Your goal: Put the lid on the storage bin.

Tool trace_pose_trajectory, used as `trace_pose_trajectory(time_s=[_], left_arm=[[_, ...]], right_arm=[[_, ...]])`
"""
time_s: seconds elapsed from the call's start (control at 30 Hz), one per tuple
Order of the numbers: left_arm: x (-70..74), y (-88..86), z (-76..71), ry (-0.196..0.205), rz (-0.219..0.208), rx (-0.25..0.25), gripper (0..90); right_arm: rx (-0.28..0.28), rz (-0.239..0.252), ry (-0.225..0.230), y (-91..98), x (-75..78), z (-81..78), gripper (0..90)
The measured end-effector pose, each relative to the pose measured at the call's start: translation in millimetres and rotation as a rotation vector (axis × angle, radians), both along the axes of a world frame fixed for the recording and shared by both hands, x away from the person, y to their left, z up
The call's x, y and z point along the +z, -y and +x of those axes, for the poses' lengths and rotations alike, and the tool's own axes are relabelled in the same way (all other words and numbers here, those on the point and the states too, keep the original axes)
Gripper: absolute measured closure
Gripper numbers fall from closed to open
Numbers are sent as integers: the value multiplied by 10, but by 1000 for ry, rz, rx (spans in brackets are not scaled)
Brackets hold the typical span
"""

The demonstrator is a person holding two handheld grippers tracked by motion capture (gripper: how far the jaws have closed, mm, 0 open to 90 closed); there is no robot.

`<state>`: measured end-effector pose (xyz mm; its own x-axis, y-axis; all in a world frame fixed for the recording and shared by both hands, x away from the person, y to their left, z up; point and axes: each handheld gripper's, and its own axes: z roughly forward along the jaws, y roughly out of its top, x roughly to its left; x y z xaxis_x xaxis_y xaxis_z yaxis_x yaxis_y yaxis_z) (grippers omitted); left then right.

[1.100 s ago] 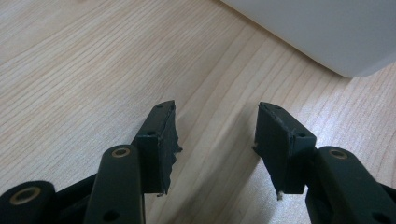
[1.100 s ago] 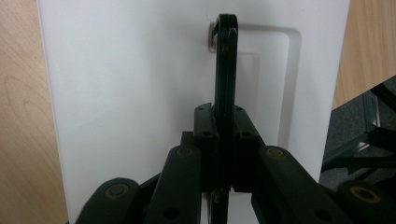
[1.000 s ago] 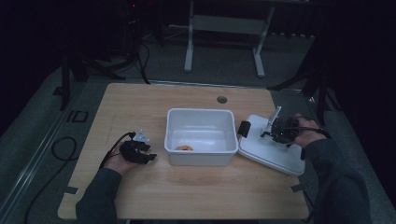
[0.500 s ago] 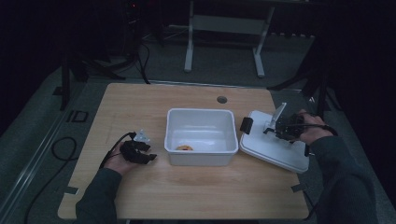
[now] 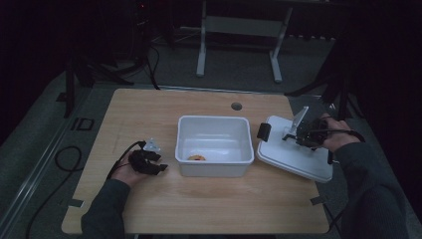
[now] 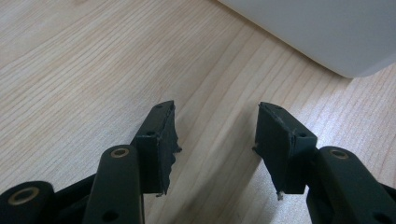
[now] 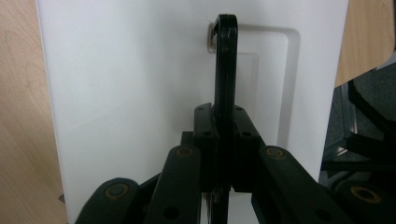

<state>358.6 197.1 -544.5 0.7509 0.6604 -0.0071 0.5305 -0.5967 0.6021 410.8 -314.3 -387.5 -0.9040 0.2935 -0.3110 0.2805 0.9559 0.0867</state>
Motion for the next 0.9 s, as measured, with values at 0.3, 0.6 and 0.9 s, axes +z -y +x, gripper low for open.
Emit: trace_pose_trajectory(time_s=[0.3, 0.6, 0.9], left_arm=[[-1, 2, -1, 1, 0, 0, 481], [-1, 1, -1, 1, -1, 0, 481], [0, 0, 0, 1, -1, -1, 480]], right_arm=[[14, -4, 19, -44, 172, -4, 841], [27, -5, 27, -85, 272, 3, 841], [30, -5, 38, -91, 388, -1, 841]])
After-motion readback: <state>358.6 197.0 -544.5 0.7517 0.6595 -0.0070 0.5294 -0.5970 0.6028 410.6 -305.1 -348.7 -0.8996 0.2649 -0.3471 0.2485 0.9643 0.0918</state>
